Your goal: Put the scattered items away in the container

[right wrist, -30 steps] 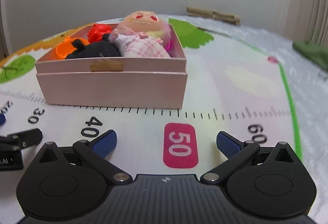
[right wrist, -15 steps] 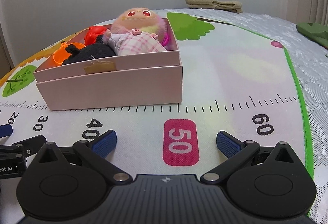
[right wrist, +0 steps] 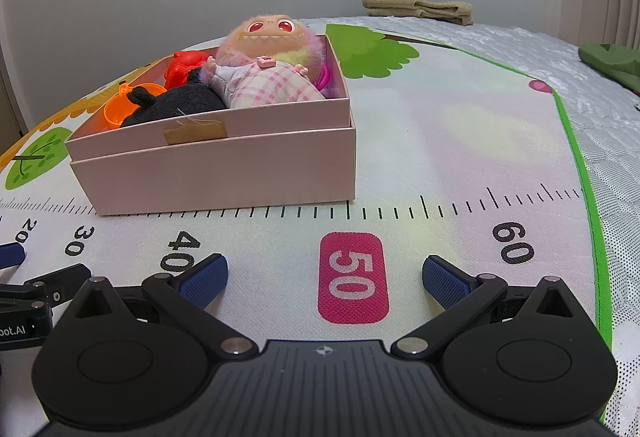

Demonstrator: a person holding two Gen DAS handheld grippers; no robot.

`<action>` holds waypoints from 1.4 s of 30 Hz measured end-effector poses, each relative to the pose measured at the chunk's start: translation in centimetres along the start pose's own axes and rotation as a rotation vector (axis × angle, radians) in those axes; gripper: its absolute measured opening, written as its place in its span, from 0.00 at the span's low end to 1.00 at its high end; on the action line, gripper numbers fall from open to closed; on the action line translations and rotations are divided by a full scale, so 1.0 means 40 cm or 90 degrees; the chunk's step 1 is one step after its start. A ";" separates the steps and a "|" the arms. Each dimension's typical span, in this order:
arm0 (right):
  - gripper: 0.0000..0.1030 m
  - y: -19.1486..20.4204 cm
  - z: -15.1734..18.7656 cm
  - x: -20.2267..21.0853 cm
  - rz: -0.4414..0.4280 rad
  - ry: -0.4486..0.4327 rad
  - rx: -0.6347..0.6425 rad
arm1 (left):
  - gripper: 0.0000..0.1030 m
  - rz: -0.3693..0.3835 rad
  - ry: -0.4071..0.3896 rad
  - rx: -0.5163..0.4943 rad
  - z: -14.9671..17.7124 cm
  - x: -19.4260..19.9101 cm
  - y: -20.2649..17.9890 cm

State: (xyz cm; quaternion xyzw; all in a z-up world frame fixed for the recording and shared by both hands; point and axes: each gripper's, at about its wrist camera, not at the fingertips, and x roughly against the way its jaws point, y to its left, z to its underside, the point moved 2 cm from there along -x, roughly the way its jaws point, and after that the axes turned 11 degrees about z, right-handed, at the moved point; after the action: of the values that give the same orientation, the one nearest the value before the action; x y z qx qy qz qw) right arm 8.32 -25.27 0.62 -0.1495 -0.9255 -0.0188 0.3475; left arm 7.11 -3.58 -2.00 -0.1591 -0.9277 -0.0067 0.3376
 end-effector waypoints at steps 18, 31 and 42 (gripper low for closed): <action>1.00 0.002 0.004 0.006 0.001 0.000 -0.001 | 1.00 0.003 0.000 0.000 0.000 0.000 0.001; 1.00 0.003 0.003 0.004 0.002 0.000 -0.002 | 1.00 0.003 0.000 0.002 0.000 0.000 -0.001; 1.00 0.007 0.005 0.006 0.002 0.000 -0.002 | 1.00 0.004 0.000 0.003 -0.001 -0.001 0.001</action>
State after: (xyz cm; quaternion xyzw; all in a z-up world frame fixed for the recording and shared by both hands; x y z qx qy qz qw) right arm 8.11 -24.93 0.61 -0.1513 -0.9253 -0.0197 0.3471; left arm 7.19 -3.58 -1.99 -0.1612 -0.9273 -0.0036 0.3378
